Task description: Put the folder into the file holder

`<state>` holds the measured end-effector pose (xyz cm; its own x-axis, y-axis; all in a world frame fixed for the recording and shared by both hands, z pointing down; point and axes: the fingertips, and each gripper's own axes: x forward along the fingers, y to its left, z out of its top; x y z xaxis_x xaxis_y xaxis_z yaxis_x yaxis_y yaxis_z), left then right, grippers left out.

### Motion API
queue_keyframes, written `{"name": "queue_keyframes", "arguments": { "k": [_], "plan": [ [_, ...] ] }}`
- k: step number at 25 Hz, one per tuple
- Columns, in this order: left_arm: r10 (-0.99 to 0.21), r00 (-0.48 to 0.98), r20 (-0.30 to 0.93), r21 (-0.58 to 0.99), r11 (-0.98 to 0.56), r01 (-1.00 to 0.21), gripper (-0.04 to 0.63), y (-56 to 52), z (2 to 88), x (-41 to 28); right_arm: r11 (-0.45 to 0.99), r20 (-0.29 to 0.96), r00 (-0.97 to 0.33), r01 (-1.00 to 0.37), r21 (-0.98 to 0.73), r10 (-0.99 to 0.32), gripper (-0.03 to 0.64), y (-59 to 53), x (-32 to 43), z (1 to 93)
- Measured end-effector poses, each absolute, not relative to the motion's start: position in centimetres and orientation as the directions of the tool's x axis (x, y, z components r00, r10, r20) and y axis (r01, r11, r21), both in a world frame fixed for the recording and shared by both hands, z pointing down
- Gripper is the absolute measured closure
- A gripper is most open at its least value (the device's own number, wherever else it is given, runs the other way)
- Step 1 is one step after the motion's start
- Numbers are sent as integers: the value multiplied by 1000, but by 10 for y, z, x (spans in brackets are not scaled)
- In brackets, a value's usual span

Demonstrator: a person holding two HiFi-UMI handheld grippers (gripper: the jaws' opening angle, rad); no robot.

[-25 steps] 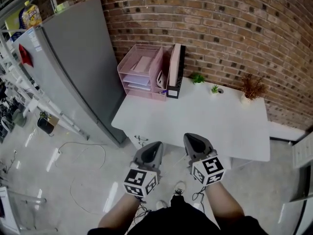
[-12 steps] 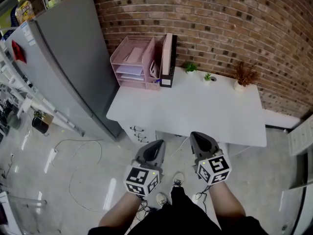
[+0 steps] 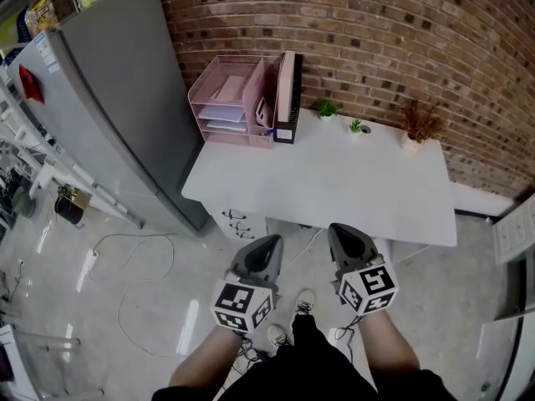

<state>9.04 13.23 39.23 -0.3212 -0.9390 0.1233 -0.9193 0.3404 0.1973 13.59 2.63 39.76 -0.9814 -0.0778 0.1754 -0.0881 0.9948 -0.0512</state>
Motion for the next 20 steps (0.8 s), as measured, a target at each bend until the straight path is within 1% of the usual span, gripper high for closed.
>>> {"name": "queue_keyframes", "arguments": {
  "k": [20],
  "plan": [
    [-934,-334,124,186,353,-917,589,128,389,103,995,160,-985,-75,-60,-65,614,22,146,395]
  ]
}}
